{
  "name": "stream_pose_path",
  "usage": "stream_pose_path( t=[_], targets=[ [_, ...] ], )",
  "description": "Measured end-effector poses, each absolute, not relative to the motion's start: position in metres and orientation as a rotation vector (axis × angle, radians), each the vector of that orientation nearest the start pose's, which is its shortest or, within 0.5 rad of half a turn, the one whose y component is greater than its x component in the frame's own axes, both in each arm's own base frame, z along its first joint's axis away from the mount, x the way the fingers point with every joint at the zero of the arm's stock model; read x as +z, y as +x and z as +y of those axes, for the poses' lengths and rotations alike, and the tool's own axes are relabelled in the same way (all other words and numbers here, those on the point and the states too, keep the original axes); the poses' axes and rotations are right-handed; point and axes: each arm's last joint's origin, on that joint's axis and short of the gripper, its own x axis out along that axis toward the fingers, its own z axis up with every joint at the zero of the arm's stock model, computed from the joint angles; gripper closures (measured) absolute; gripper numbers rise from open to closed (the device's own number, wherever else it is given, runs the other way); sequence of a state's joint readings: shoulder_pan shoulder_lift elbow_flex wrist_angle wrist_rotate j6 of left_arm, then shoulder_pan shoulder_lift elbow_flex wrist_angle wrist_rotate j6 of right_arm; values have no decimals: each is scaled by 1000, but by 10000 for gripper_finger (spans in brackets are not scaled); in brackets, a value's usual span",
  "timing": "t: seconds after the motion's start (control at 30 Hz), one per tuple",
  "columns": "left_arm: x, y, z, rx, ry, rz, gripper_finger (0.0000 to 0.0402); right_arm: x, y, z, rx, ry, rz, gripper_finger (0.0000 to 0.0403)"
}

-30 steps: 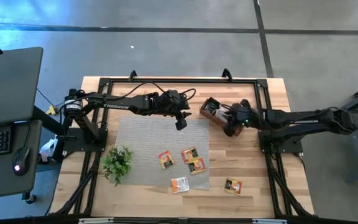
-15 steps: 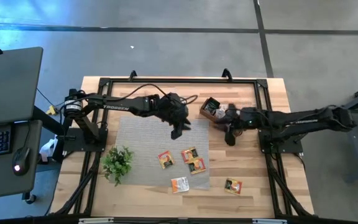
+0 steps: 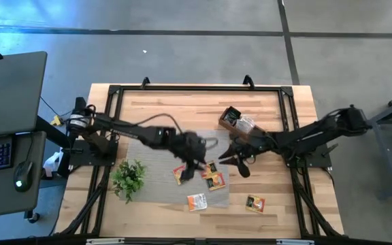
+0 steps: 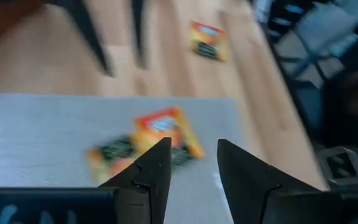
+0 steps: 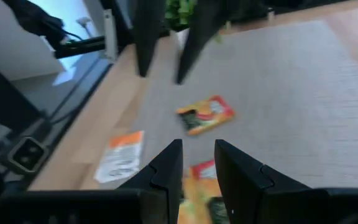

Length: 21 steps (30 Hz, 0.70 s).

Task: Pick & Place Tea
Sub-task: Put the orange tea bag into the middle section of the wooden organizer

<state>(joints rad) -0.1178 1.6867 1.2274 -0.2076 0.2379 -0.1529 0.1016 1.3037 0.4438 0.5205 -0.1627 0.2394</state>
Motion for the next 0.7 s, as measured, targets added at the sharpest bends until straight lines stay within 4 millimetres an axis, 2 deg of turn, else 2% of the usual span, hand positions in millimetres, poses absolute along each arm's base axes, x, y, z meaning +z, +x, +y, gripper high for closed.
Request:
stream_pose_path(
  t=[0.23,0.3,0.37,0.43,0.5,0.7],
  targets=[
    [226,364,-140,-453,-163,726,273,179,243,65,223,263,335,313],
    [214,366,-162,-435,-138,705,273,179,240,75,204,257,327,313],
    [194,360,-176,-360,-89,768,273,180,237,84,202,241,318,313],
    [182,362,-179,-310,-59,779,273,180,235,90,208,210,317,313],
    [179,364,-177,-269,-48,789,273,180,234,92,208,181,312,313],
    [177,374,-151,-163,-119,803,273,180,235,89,190,167,304,313]
  ],
)
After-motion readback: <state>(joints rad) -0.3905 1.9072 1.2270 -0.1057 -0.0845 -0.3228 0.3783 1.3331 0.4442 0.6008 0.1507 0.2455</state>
